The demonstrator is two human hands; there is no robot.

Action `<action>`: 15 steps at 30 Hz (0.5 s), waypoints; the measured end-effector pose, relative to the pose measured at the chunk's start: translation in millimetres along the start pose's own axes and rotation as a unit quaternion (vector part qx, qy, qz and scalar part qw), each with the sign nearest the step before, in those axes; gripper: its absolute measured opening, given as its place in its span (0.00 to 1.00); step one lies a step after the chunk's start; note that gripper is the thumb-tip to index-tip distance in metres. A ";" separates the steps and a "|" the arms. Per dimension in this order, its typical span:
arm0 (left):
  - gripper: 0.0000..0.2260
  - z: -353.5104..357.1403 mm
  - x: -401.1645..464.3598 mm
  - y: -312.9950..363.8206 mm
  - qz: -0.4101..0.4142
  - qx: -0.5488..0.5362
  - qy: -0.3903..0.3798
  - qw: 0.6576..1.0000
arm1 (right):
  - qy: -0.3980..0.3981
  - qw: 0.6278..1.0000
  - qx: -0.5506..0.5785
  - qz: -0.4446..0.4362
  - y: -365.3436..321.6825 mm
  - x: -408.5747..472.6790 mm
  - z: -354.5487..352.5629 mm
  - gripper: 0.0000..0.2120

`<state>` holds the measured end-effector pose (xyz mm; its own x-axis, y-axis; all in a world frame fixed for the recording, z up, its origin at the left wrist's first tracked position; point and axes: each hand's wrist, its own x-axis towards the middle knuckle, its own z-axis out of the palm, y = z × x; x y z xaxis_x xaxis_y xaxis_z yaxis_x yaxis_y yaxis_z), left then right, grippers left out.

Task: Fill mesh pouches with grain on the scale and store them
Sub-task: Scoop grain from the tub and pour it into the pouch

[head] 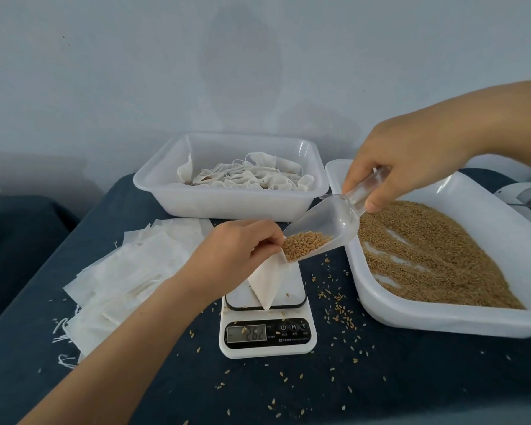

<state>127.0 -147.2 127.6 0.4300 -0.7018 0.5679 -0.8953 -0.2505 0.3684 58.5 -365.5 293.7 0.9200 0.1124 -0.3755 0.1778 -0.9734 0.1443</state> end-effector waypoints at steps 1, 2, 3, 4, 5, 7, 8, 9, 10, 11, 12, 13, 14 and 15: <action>0.02 0.2 0.1 0.0 -0.001 -0.001 0.000 1.000 | 0.000 1.000 -0.005 0.001 0.1 0.5 -0.2 0.17; 0.02 0.2 0.3 0.1 -0.001 -0.003 0.001 1.000 | 0.001 1.000 -0.010 0.002 -0.2 0.8 -0.7 0.17; 0.02 0.2 0.6 0.4 0.000 -0.005 0.003 1.000 | 0.002 1.000 -0.012 0.003 -0.3 1.2 -1.5 0.17; 0.02 0.2 1.0 0.7 0.001 -0.006 0.004 1.000 | 0.002 1.000 -0.011 0.004 -0.7 1.0 -2.8 0.16; 0.01 0.3 1.3 0.9 0.002 -0.007 0.005 1.000 | 0.004 1.000 -0.015 0.005 -0.7 1.2 -3.9 0.15; 0.01 0.6 1.6 1.1 0.003 -0.009 0.005 1.000 | 0.012 1.000 -0.011 0.005 -2.7 0.7 -6.8 0.13; 0.01 0.8 1.5 1.2 0.002 -0.010 0.004 1.000 | 0.017 1.000 -0.014 0.007 -3.5 0.6 -7.4 0.13; 0.01 1.0 1.5 1.2 0.002 -0.012 0.003 1.000 | 0.025 0.999 -0.019 0.009 -3.5 1.4 -7.1 0.13; 0.01 1.2 1.6 1.0 0.004 -0.012 0.003 1.000 | 0.041 0.999 -0.015 0.015 -4.1 1.8 -6.5 0.13; 0.01 1.6 1.6 1.1 0.005 -0.013 0.003 1.000 | 0.059 0.998 -0.008 0.021 -3.2 2.9 -5.5 0.14; 0.02 1.9 1.8 1.1 0.005 -0.013 0.004 1.000 | 0.071 0.997 -0.006 0.028 -2.7 3.8 -4.0 0.14; 0.02 2.3 2.1 1.2 0.005 -0.013 0.004 1.000 | 0.069 0.997 -0.014 0.030 -2.5 5.0 -2.9 0.15; 0.01 2.7 2.3 1.2 0.005 -0.013 0.003 1.000 | 0.069 0.997 -0.013 0.029 -3.4 6.2 -1.3 0.16; 0.01 3.0 2.4 1.2 0.005 -0.013 0.003 1.000 | 0.073 0.997 -0.013 0.027 -3.2 7.4 -1.4 0.16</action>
<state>126.5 -151.2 127.2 0.4221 -0.6999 0.5761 -0.8961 -0.2261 0.3819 65.3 -361.3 291.7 0.9689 0.0905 -0.2302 0.1349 -0.9734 0.1852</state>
